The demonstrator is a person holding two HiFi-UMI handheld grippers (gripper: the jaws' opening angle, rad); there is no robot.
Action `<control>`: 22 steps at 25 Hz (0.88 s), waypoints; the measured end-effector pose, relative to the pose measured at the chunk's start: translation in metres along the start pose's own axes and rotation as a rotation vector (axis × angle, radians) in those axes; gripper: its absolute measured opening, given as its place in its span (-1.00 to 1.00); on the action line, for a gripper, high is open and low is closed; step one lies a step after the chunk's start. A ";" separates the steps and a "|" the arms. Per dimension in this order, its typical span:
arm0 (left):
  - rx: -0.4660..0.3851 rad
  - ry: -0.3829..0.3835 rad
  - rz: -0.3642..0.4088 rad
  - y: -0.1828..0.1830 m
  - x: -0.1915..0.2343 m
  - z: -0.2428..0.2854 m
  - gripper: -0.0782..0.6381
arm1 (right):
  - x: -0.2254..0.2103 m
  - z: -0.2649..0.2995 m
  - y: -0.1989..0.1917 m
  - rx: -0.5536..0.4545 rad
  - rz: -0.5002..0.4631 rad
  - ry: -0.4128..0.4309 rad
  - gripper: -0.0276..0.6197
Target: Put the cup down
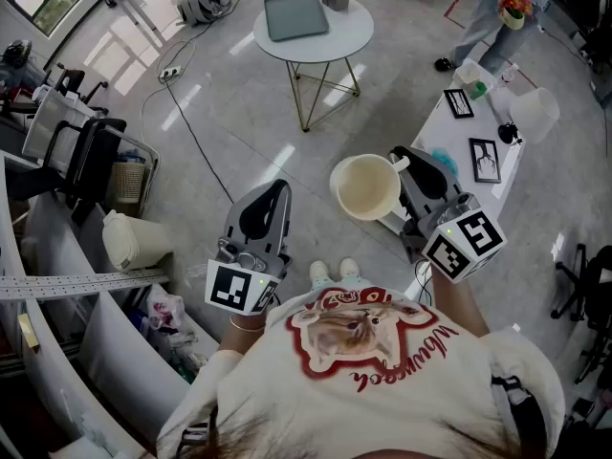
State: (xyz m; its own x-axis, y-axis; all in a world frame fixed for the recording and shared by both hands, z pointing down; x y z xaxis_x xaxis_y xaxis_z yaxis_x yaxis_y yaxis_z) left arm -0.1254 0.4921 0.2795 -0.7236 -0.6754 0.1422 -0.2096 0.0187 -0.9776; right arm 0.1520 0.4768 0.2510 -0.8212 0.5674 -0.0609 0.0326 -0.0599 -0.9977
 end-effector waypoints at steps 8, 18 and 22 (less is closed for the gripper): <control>-0.006 0.005 0.007 0.003 -0.011 -0.012 -0.74 | 0.008 -0.012 -0.001 0.010 -0.007 -0.003 -0.77; -0.022 0.026 0.018 0.008 -0.011 -0.016 -0.74 | 0.009 -0.012 0.004 -0.022 0.028 0.015 -0.77; -0.027 0.037 0.026 0.009 -0.009 -0.015 -0.74 | 0.005 -0.012 0.004 -0.023 0.032 0.010 -0.77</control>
State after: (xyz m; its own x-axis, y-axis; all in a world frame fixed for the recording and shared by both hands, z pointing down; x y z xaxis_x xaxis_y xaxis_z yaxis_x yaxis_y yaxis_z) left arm -0.1307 0.5098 0.2713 -0.7527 -0.6469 0.1224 -0.2076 0.0568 -0.9766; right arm 0.1551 0.4895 0.2468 -0.8138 0.5735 -0.0934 0.0724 -0.0595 -0.9956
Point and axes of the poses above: the fingertips, and each gripper's own axes: z forward along the fingers, x to its left, y out of its top, the point moved 9 cm from there along -z, backward along the fingers, and after that the axes turned 10 degrees about -z, right-handed, at the moved point
